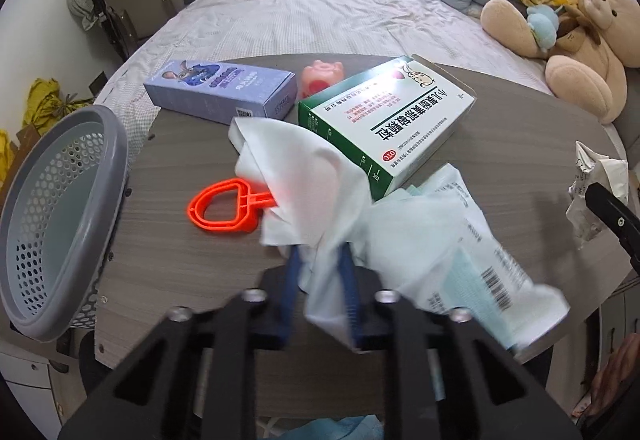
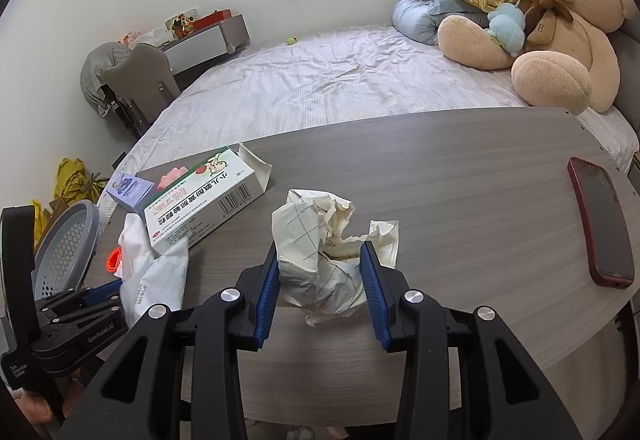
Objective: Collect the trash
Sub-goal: 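Grasp the crumpled tissue with the right tool while the left tool grasps the white cloth, then carry the tissue and white cloth over the grey basket with both tools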
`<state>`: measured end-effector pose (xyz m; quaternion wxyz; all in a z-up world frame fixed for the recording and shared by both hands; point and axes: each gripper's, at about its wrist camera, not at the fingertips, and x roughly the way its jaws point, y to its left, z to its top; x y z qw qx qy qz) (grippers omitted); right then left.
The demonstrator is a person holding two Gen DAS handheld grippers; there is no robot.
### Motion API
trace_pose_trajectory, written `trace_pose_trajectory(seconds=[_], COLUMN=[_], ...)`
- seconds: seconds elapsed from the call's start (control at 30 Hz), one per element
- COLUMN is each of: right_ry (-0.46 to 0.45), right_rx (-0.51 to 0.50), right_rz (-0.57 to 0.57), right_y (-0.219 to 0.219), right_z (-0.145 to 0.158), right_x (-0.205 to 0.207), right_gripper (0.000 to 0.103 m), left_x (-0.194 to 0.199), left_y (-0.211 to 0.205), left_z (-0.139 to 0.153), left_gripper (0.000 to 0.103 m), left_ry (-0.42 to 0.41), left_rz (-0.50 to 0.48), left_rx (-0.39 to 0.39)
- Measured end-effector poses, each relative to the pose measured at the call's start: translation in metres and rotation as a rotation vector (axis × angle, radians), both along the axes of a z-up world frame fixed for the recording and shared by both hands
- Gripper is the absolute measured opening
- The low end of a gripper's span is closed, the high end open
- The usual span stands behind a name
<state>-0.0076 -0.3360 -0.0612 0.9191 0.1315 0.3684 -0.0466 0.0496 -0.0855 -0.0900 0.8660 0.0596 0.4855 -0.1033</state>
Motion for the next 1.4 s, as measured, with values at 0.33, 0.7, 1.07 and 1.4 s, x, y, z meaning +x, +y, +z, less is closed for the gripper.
trace_pose_trajectory(seconds=[0.33,0.7,1.07,1.4], right_ry=[-0.018,-0.045,-0.089,-0.114], right_rx=[0.007,0.001,-0.020,-0.044], right_rz=[0.003,0.019,0.083,0.189], right_y=[0.000,0.011,0.047,0.107], right_z=[0.007,0.020,0.047,0.066], right_x=[-0.005,-0.008,-0.002,0.018], right_gripper=[0.038,0.038,0.038,0.038], left_x=[-0.011,-0.018,-0.015,-0.016], left_y=[0.010,0.027,0.070,0.127], left_z=[0.038,0.105,0.135,0.145], left_gripper=[0.009,0.009,0.009,0.009], left_ry=[-0.097,-0.253,-0.334,-0.363], left_rz=[-0.006,-0.009,0.054,0.130], left_rx=[0.004,-0.027,-0.015,-0.029])
